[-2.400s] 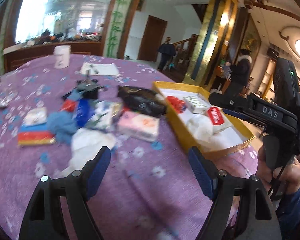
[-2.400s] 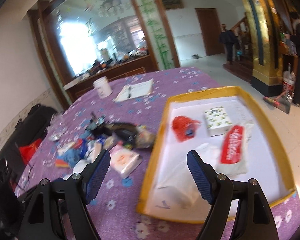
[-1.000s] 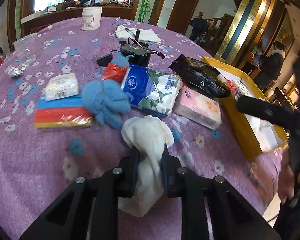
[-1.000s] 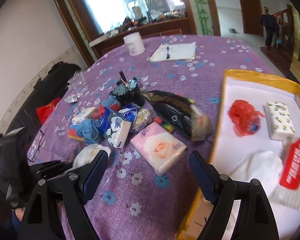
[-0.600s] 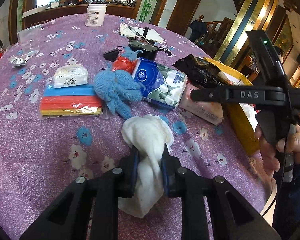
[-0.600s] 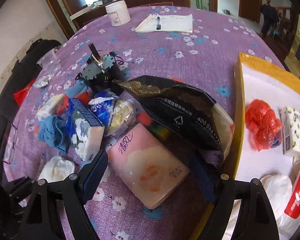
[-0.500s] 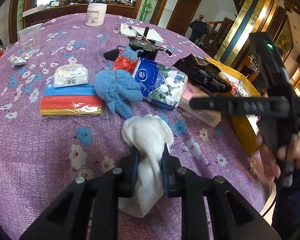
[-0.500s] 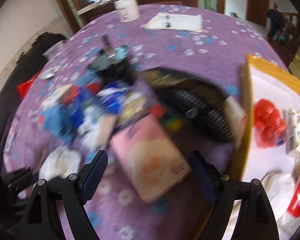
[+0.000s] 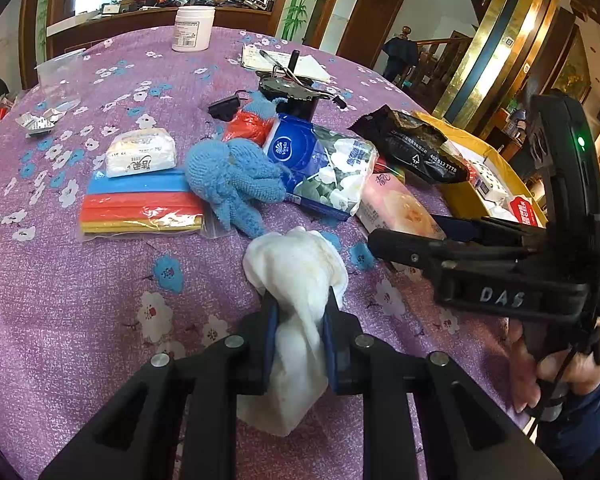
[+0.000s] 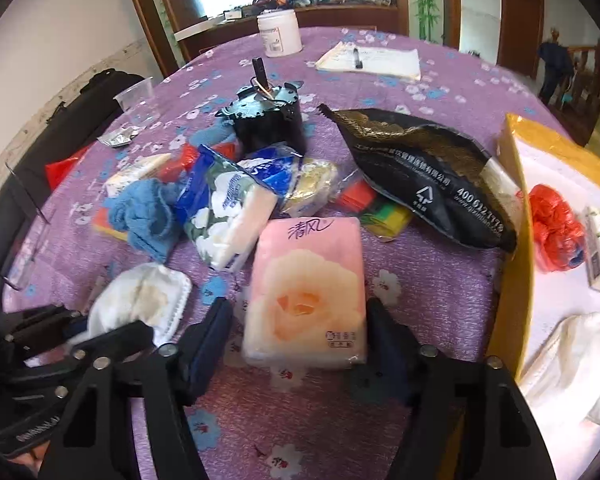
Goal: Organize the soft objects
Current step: 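Close the right tool on the pink rose tissue pack and lift it, then carry the pink tissue pack and white towel over the yellow box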
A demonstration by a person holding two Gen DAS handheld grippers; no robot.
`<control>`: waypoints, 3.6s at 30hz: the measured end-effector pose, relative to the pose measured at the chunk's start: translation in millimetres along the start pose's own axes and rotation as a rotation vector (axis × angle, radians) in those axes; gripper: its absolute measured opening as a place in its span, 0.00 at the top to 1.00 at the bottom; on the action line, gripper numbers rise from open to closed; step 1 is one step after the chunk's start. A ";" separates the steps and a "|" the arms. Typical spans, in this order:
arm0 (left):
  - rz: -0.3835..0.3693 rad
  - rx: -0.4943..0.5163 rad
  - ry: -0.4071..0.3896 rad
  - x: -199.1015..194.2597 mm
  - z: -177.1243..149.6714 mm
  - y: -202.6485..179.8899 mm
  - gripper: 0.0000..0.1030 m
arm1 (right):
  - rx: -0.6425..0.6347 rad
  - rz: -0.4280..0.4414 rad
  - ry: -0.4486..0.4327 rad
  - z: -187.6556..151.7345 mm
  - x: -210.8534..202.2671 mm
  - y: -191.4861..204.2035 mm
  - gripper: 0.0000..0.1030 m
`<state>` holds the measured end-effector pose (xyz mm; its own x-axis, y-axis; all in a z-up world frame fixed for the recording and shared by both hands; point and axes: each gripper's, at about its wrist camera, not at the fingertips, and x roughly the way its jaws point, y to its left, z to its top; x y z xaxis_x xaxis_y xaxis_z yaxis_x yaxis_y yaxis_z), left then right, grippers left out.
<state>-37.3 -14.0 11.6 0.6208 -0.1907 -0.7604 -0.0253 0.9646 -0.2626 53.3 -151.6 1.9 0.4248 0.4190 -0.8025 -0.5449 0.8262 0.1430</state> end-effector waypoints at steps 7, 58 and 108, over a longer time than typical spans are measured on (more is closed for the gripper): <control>0.031 0.029 0.007 5.3 6.1 -7.0 0.81 | -0.025 -0.042 0.003 -2.5 -1.6 4.0 0.43; 0.019 0.056 -0.167 -29.0 0.3 -20.8 0.81 | 0.114 -0.121 -0.347 -30.4 -84.3 -8.8 0.49; -0.199 0.329 -0.079 11.7 44.9 -218.5 0.81 | 0.518 -0.146 -0.489 -111.5 -197.7 -183.6 0.48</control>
<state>10.7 -218.9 86.8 0.6474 -0.3774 -0.6622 0.3461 0.9196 -0.1857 -11.3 -428.1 69.7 0.8075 0.3115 -0.5009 -0.0977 0.9081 0.4073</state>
